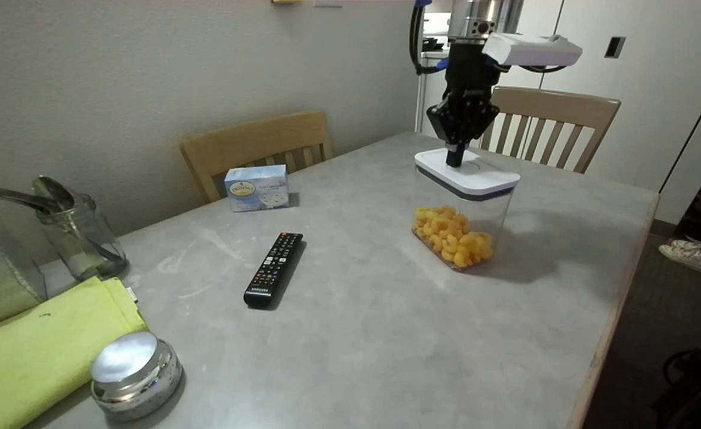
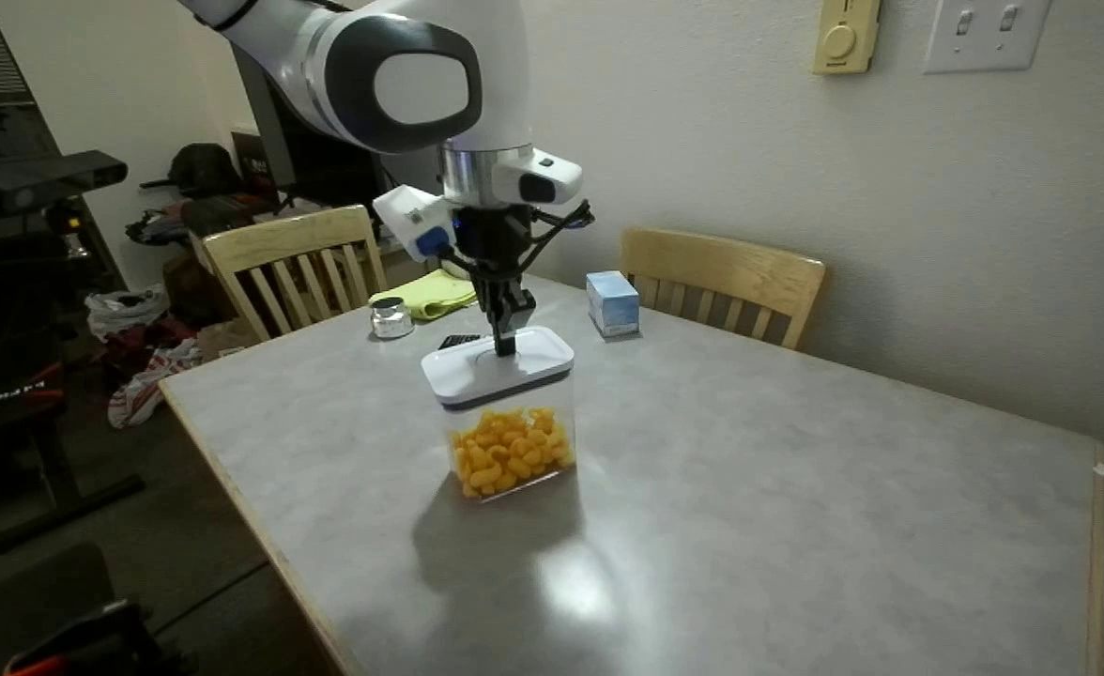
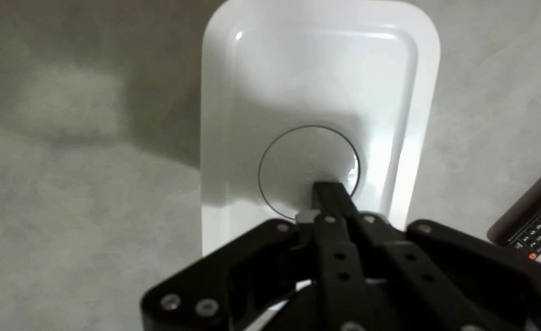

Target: Press the button on the lid then put the lid on the table

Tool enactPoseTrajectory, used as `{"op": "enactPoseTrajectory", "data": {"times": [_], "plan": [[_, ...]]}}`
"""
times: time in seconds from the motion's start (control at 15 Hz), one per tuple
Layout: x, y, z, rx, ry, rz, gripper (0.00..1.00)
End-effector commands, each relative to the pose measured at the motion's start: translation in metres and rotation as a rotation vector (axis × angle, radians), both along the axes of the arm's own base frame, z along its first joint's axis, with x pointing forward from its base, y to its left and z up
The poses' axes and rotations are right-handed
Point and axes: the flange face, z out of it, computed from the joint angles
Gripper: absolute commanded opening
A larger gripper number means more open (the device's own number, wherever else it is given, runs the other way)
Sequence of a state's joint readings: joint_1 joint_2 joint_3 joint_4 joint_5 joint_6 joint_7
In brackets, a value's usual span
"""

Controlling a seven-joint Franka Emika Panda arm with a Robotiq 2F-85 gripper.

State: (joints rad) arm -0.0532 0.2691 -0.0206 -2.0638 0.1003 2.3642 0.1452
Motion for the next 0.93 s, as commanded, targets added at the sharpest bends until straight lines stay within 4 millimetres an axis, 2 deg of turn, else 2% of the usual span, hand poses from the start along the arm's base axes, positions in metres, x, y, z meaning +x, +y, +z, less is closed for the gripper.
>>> {"op": "enactPoseTrajectory", "data": {"times": [0.0, 0.33, 0.87], "plan": [[-0.016, -0.002, -0.036, -0.049, 0.084, 0.043, 0.00], [-0.023, -0.003, -0.043, -0.061, 0.101, 0.051, 0.00], [-0.027, -0.005, -0.055, -0.021, 0.114, -0.041, 0.00]]}}
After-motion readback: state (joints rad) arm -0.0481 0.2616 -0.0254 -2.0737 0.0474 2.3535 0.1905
